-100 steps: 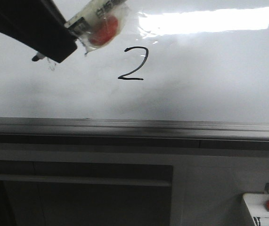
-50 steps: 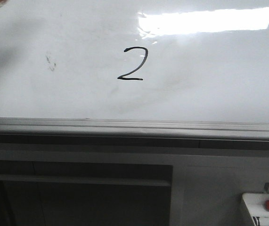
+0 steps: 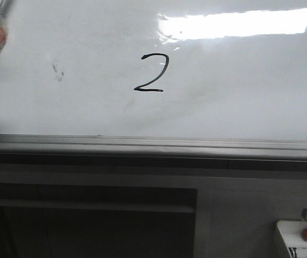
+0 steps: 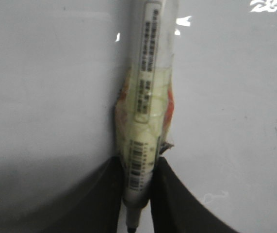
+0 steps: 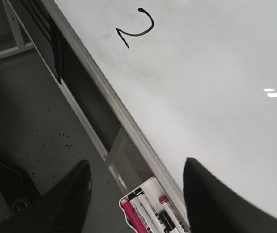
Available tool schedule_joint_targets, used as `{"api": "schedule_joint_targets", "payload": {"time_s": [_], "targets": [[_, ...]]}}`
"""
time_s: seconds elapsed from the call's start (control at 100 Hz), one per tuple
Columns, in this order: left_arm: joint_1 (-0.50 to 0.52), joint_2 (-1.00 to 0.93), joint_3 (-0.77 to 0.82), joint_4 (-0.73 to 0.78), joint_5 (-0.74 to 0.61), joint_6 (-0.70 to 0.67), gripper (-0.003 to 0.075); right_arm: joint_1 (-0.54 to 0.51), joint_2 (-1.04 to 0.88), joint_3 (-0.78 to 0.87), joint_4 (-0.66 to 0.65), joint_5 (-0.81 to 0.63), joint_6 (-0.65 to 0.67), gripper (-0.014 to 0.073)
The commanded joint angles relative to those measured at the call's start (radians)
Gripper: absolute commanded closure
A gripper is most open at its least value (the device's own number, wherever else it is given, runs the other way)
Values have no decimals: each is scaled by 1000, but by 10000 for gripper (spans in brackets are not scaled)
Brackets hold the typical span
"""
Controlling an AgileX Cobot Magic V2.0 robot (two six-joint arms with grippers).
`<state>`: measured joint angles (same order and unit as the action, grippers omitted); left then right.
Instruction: Write number 2 on whiteboard
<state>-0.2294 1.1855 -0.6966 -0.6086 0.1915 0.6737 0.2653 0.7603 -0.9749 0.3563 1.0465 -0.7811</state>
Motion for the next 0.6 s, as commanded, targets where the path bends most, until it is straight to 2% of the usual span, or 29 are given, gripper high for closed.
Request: {"api": "schedule_joint_targets", "payload": {"time_s": [0.0, 0.07, 0.14, 0.21, 0.26, 0.34, 0.41, 0.59], "targets": [[3, -1, -25, -34, -64, -7, 679, -6, -2, -24, 16, -57, 5, 219], [3, 5, -25, -57, -62, -7, 666, -6, -2, -24, 16, -57, 5, 219], [3, 5, -25, -57, -61, -7, 612, -6, -2, -24, 16, -55, 5, 219], [3, 3, -31, -57, -48, -7, 510, -6, -2, -24, 16, -55, 10, 219], [5, -1, -36, -57, -37, -7, 409, -6, -2, -24, 16, -55, 24, 219], [19, -23, -36, -55, -17, -7, 304, -6, -2, -24, 5, -57, 64, 219], [42, -54, -36, -47, 20, -7, 272, -6, -2, -24, -61, -64, 172, 219], [94, -188, -65, -16, 215, -11, 279, -6, -4, -24, -296, -44, 610, 219]]}}
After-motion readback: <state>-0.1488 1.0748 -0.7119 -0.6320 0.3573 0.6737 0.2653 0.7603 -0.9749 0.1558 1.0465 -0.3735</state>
